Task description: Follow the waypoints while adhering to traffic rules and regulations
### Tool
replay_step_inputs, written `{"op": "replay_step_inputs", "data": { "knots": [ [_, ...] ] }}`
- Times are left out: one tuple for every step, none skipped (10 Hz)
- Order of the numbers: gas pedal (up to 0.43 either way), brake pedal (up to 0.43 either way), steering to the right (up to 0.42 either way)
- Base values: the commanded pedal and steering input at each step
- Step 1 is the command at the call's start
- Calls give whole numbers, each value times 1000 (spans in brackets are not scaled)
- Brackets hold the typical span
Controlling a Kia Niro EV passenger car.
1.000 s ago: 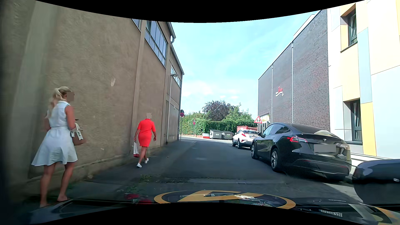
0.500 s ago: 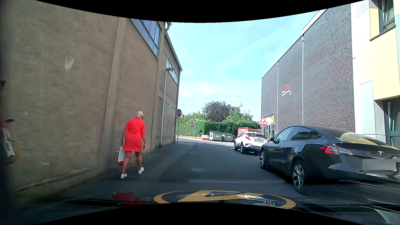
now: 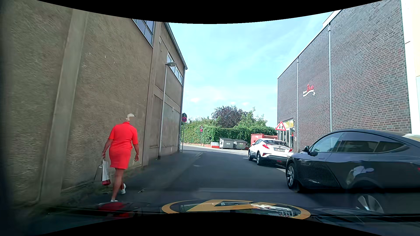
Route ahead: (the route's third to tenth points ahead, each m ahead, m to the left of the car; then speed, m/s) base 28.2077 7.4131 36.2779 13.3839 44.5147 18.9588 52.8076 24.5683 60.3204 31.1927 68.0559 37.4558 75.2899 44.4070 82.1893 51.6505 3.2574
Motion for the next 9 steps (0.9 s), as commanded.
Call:
{"op": "replay_step_inputs", "data": {
  "knots": [
    [67,0,3],
    [67,0,0],
    [67,0,-1],
    [67,0,-1],
    [67,0,-2],
    [67,0,-3],
    [67,0,-4],
    [67,0,-4],
    [67,0,-5]
  ]
}}
